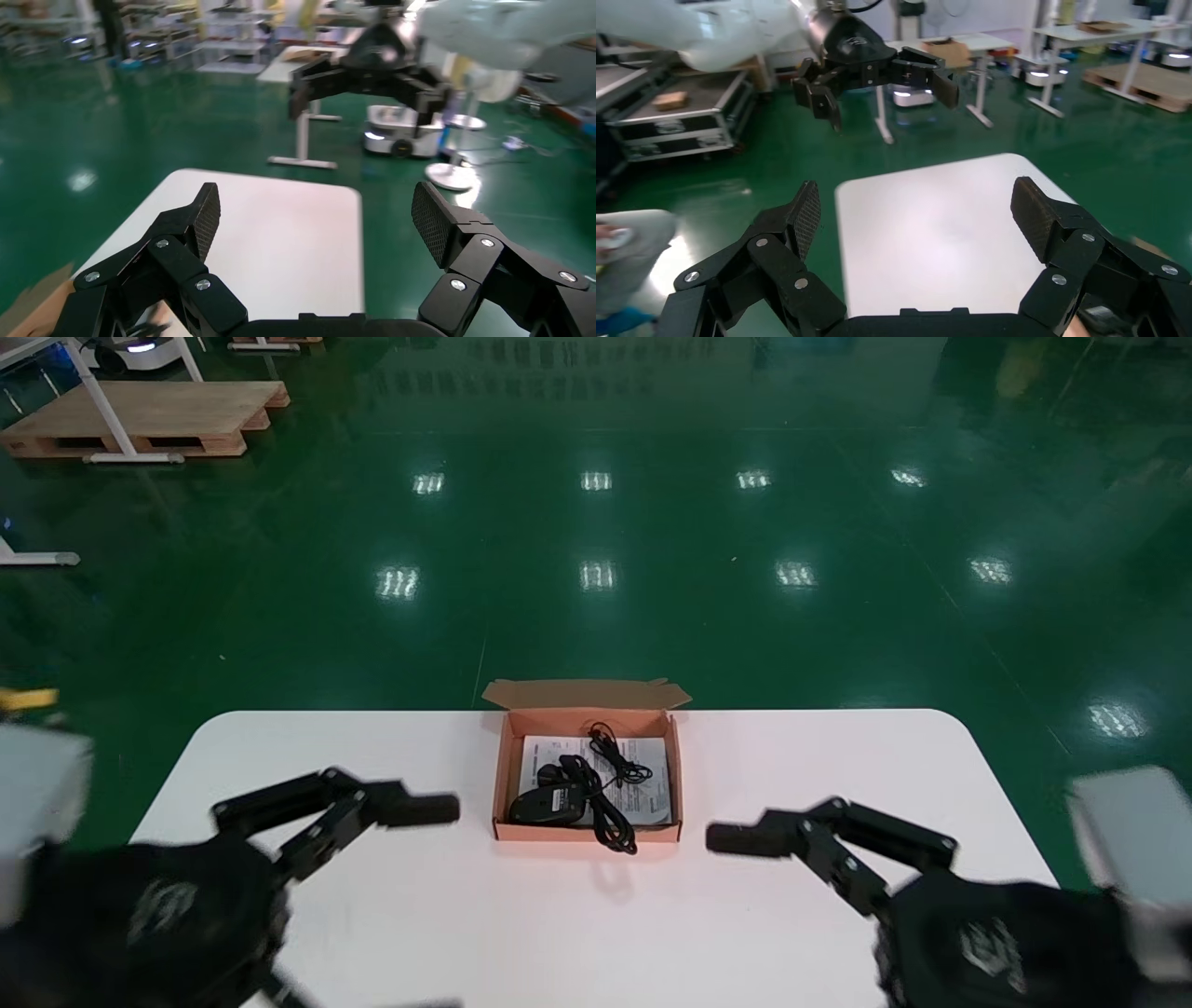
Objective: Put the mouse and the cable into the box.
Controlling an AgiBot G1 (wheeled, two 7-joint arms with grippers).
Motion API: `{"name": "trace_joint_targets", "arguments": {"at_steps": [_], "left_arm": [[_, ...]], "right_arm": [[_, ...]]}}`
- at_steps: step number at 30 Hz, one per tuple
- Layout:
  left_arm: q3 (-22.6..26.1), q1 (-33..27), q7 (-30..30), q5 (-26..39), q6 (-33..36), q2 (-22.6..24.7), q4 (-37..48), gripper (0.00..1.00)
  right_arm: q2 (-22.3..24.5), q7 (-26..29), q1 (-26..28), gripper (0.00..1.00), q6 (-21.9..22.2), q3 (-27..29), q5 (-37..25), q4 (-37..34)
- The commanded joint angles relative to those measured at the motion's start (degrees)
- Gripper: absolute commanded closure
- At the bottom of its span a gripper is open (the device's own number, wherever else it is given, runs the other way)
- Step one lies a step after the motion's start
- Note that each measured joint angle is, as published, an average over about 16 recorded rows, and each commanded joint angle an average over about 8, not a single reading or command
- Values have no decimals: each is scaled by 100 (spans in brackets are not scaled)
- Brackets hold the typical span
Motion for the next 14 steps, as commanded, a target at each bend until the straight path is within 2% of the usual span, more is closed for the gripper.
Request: {"name": "trace_joint_targets", "arguments": {"at_steps": [1,5,14], "left_arm": [[-197,119,-44,-139,248,-140,-196,0],[-324,198,-66,-233,412,-228,-321,0],[-255,158,-55,-185,320,-179,-247,0]], "right_arm": [[138,87,-112,0,-148,122,149,155],[214,116,-173,0,-233,189,240,243],[169,101,-141,0,-184,153,196,189]]}}
